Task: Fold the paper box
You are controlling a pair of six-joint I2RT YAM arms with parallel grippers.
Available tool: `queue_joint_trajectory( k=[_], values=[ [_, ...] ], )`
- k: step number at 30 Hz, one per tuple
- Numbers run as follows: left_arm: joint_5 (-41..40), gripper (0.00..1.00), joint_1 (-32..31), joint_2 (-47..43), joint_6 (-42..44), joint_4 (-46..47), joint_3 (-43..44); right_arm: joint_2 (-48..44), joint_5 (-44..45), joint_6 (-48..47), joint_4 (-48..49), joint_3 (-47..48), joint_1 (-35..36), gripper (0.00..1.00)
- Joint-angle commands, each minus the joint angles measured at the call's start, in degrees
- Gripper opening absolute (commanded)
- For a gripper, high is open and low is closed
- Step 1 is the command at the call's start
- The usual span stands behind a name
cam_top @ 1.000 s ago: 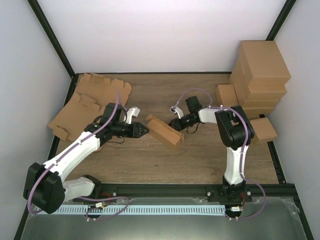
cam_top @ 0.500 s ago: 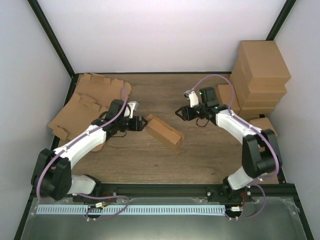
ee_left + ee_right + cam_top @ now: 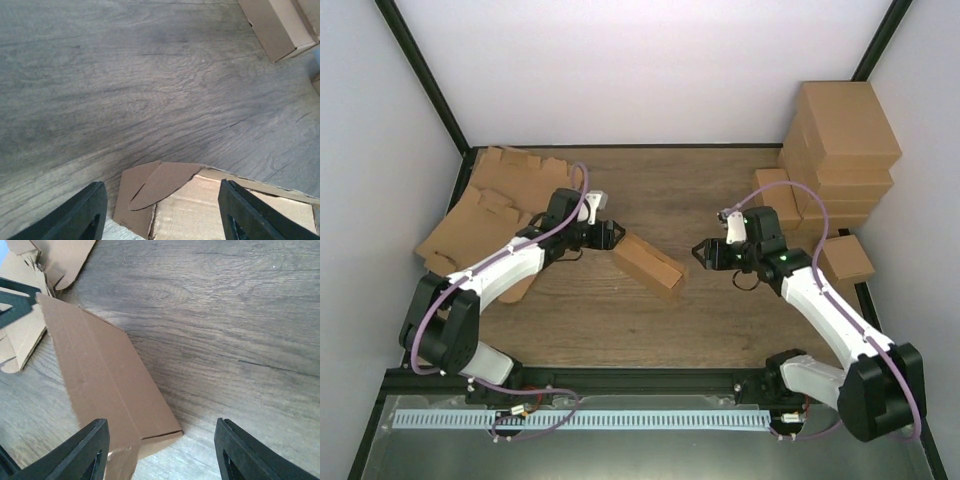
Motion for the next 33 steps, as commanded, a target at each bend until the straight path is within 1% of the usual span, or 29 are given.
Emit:
queue_joint_trajectory(
  k=[1,4,7,11,13,16,20,27,33],
  values=[
    [0.23,0.61,0.13,1.67,2.35,0.87,1.23,-4.21,-0.36,3.68,-4.74,0.09,-0.15,0.60],
    [2.24,0.55,0.01,2.42,2.14,1.51,1.22,-5.22,-1.97,4.18,-6.59,0.40,-0.12,0.59],
    [2.56,0.48,-0.22,2.62,2.25,1.62,1.11,-6.60,-4.32,4.83,-7.57,0.08,-0.11,0.59],
    [2.57,0.41,-0.89,3.11,2.74,1.09,1.16,-8.18,-5.36,5.78,-7.51,-1.65,-0.06,0.60],
    [2.46,0.35,-1.36,3.41,2.95,0.88,1.29,-8.40,-5.84,6.01,-7.24,-2.36,-0.10,0.60],
    [0.57,0.24,-2.20,3.51,3.41,-0.38,1.76,-8.62,-6.40,6.32,-7.01,-2.71,-0.08,0.59],
    [-4.41,0.14,-3.66,2.98,3.68,-3.79,2.86,-9.41,-6.71,6.71,-7.16,-2.64,-0.05,0.59],
    [-11.04,0.07,-6.40,1.91,2.57,-6.75,2.73,-9.65,-7.60,6.71,-7.02,-3.09,-0.09,0.60],
    [-16.86,0.05,-9.32,2.29,2.64,-8.39,3.01,-9.72,-7.65,6.43,-6.76,-3.11,-0.07,0.60]
  ],
)
